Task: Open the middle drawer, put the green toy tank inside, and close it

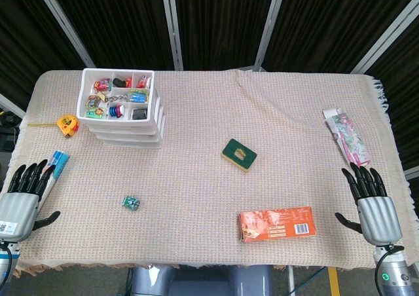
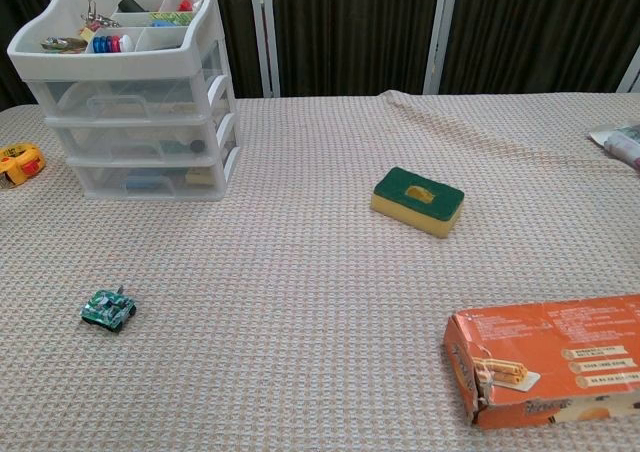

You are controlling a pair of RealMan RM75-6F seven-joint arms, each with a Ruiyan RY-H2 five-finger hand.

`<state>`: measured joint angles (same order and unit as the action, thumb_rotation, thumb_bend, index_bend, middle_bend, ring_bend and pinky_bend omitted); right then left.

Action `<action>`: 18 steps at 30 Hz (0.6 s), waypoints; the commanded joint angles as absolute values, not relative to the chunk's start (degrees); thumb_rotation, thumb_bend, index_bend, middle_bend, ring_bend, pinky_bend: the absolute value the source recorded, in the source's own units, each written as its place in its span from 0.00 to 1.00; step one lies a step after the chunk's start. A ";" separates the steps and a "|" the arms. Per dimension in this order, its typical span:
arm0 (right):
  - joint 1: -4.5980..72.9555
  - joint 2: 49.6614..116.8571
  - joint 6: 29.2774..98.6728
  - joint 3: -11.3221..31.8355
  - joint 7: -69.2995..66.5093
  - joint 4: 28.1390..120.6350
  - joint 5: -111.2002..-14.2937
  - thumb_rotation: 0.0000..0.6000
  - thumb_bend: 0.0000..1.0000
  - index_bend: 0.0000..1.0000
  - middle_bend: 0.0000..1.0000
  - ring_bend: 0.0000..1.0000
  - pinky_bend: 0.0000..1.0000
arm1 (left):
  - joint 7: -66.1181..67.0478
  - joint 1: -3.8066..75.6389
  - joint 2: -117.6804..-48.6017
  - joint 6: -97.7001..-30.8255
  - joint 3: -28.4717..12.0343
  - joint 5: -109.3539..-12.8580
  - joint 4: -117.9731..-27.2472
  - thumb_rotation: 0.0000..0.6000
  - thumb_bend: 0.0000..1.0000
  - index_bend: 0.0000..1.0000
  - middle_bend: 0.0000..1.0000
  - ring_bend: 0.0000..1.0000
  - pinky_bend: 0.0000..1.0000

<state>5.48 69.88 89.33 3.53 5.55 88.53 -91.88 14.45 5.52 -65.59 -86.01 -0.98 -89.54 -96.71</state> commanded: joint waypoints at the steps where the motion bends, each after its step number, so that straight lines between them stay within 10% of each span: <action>1: 5.44 69.82 89.34 3.56 5.36 88.58 -91.78 1.00 0.00 0.07 0.00 0.00 0.00 | 14.64 5.52 -65.62 -85.99 -0.95 -89.56 -96.66 1.00 0.07 0.00 0.00 0.00 0.00; 18: 5.55 69.86 88.94 3.50 5.75 88.94 -91.68 1.00 0.00 0.07 0.00 0.00 0.00 | 14.12 5.44 -65.52 -85.88 -0.91 -89.25 -96.80 1.00 0.07 0.00 0.00 0.00 0.00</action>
<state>5.55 69.85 88.97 3.50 5.74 88.93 -91.70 14.16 5.42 -65.53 -85.90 -0.87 -89.30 -96.81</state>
